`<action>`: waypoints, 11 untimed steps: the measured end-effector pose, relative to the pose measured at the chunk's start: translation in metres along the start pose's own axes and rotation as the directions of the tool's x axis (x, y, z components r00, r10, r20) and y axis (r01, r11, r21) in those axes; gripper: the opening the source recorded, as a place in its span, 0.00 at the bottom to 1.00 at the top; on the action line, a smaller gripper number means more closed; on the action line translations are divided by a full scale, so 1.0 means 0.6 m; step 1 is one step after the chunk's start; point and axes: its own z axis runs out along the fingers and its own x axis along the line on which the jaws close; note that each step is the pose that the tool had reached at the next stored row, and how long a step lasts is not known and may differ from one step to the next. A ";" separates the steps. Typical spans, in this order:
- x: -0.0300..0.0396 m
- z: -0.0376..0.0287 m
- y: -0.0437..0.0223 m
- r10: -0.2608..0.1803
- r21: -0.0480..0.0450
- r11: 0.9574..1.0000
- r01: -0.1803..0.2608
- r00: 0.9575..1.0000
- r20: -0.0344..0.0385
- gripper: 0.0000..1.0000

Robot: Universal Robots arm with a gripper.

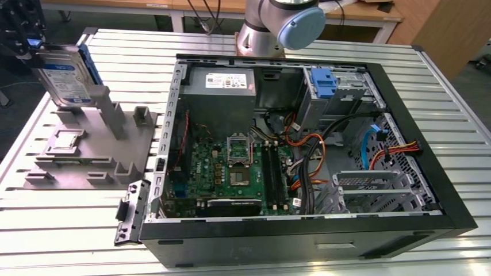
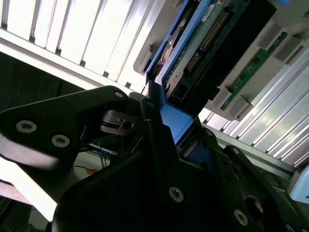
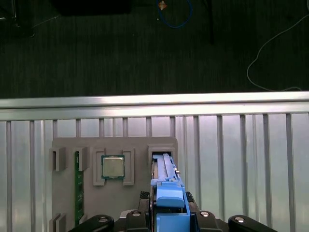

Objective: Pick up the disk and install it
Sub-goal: 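Pick up the disk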

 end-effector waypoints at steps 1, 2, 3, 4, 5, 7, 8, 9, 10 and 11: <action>0.000 -0.001 0.000 0.000 0.000 1.000 0.000 1.000 0.000 0.37; 0.000 -0.002 0.000 0.000 0.000 1.000 0.000 1.000 0.000 0.37; 0.000 -0.003 0.000 0.000 0.000 1.000 0.000 1.000 0.000 0.37; 0.000 -0.003 0.000 0.000 0.000 1.000 0.000 1.000 0.000 0.37; 0.000 -0.004 0.000 0.000 0.000 1.000 0.000 1.000 0.000 0.37; 0.000 -0.005 0.000 0.000 0.000 1.000 0.000 1.000 0.000 0.37; 0.000 -0.006 0.000 0.000 0.000 1.000 0.000 1.000 0.000 0.37; 0.000 -0.006 0.000 0.000 0.000 1.000 0.000 1.000 0.000 0.37; 0.000 -0.007 0.000 0.000 0.000 1.000 0.000 1.000 0.000 0.37; 0.000 -0.007 0.000 0.000 0.000 1.000 0.000 1.000 0.000 0.37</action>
